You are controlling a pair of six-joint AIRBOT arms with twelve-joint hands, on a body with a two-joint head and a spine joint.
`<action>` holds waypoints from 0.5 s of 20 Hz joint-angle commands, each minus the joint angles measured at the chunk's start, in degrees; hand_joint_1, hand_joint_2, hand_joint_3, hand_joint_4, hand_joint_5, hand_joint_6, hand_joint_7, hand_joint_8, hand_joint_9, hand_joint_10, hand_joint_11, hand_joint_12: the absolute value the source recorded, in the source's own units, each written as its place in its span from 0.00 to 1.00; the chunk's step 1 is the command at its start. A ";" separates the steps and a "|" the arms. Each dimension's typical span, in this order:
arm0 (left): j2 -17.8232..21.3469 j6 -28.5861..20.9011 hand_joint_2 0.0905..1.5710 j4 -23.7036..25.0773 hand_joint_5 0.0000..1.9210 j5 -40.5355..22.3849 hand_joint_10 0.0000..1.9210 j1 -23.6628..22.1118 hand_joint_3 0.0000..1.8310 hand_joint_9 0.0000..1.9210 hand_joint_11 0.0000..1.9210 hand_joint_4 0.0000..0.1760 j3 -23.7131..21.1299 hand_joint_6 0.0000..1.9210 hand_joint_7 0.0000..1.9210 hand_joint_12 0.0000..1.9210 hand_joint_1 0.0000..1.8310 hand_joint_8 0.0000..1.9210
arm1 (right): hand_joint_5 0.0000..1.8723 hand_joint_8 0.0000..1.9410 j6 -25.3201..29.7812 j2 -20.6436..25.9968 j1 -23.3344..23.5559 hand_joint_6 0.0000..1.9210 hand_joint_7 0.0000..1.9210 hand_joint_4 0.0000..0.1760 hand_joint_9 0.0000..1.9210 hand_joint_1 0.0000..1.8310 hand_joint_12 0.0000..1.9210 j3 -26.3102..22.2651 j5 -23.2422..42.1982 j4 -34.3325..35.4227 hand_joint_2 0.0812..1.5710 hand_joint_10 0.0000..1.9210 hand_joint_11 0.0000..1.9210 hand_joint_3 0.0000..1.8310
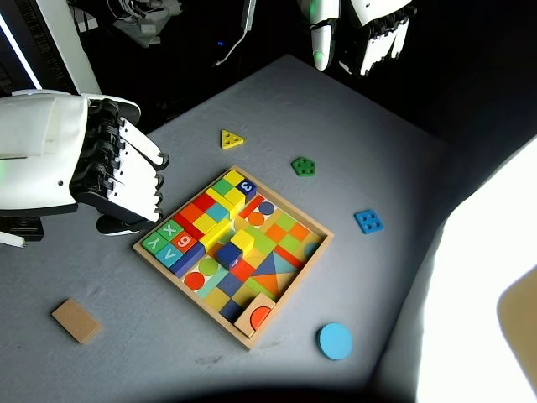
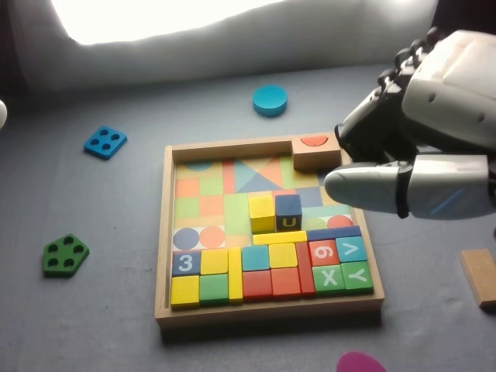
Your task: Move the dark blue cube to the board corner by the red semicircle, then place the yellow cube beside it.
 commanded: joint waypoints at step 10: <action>-0.07 -0.13 0.73 1.67 0.04 -4.31 0.00 -0.58 0.00 0.09 0.00 0.14 -0.05 0.00 0.07 0.37 0.00 0.00 | 0.12 0.00 -7.31 -1.10 0.33 0.01 0.09 0.00 0.04 0.01 0.37 -0.11 4.82 5.07 0.70 0.03 0.00 0.00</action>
